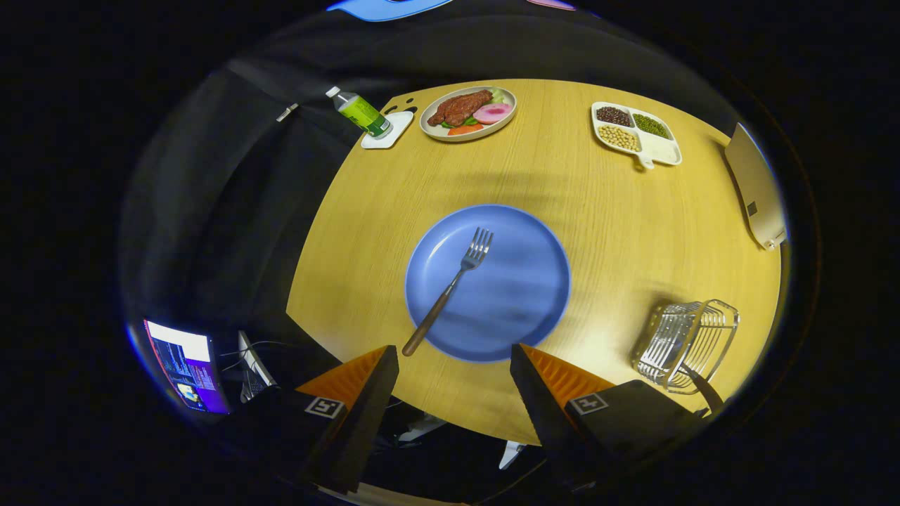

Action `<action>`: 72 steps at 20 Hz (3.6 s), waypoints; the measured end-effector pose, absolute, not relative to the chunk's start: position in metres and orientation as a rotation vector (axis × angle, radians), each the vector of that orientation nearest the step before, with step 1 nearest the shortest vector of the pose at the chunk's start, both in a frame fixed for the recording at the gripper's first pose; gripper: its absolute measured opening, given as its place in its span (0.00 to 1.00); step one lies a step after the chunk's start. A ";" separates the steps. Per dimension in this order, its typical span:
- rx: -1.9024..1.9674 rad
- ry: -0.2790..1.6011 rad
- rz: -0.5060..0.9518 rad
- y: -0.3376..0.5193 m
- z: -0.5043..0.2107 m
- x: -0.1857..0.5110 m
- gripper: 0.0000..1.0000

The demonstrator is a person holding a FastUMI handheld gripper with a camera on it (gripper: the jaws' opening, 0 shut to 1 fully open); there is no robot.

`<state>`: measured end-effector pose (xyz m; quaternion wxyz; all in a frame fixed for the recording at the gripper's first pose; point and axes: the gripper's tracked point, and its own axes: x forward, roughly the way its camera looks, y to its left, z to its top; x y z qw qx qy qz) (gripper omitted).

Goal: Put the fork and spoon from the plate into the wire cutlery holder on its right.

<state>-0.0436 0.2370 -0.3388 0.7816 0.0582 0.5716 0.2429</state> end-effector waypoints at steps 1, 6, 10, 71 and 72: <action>0.126 1.249 0.521 0.246 -0.348 -0.044 0.99; 0.153 1.304 0.467 0.274 -0.387 -0.036 1.00; 0.148 1.331 0.411 0.280 -0.412 -0.027 0.99; -0.417 1.871 0.488 -0.068 -0.276 -0.070 0.07; -0.413 1.884 0.487 -0.070 -0.279 -0.067 0.07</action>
